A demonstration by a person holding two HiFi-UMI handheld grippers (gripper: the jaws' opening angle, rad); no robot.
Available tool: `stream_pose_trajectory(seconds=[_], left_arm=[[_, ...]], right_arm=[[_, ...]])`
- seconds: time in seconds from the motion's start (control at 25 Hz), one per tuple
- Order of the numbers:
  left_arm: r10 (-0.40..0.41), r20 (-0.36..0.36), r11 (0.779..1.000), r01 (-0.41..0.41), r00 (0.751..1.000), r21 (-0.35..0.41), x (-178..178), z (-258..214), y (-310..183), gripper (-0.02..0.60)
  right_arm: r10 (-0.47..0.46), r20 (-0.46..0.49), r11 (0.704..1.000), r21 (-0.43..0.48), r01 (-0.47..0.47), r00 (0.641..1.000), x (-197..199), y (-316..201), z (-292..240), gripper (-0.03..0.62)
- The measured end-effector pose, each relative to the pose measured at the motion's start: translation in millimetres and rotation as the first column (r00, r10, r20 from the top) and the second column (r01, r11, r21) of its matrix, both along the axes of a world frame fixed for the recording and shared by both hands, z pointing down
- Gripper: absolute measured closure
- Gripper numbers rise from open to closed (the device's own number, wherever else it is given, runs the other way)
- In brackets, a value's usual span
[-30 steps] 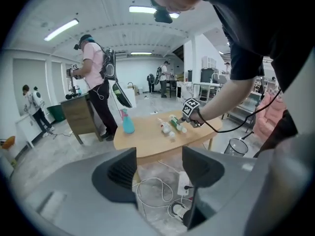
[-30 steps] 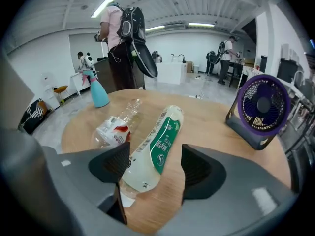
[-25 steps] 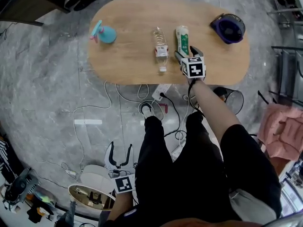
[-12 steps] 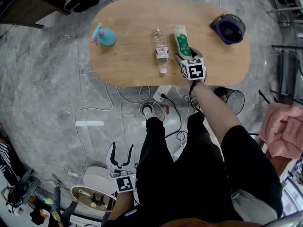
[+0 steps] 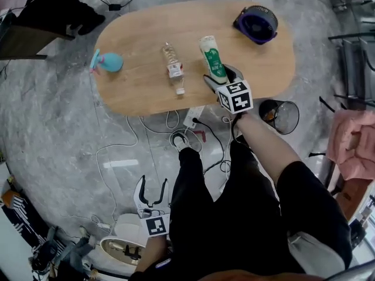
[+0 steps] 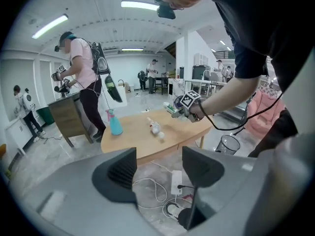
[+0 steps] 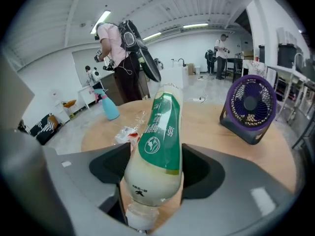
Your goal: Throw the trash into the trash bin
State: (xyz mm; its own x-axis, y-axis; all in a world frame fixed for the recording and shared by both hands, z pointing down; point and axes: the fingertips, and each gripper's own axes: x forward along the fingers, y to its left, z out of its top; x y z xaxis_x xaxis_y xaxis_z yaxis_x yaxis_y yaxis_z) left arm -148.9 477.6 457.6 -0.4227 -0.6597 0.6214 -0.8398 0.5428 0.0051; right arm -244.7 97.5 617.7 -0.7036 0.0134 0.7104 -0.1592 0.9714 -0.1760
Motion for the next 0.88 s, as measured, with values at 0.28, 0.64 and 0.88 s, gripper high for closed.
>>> stream_pose_trajectory(seconds=[0.28,0.64,0.88], left_arm=[[0.134,0.013,0.991,-0.134,0.991,-0.009,23.1,-8.5,-53.8,0.282],[0.332,0.022,0.943,-0.331,0.943,-0.005,51.6,-20.5,-149.3,0.282],[0.433,0.005,0.901,-0.433,0.902,-0.014,84.9,-19.5,-209.4,0.282]], right_arm=[[0.155,0.116,0.988,-0.035,-0.152,0.981,76.4,-49.8,-50.3,0.249],[0.443,0.109,0.897,-0.039,-0.441,0.890,234.9,-142.5,-64.2,0.249],[0.610,0.006,0.791,-0.050,-0.609,0.792,356.2,-188.6,-31.5,0.249]])
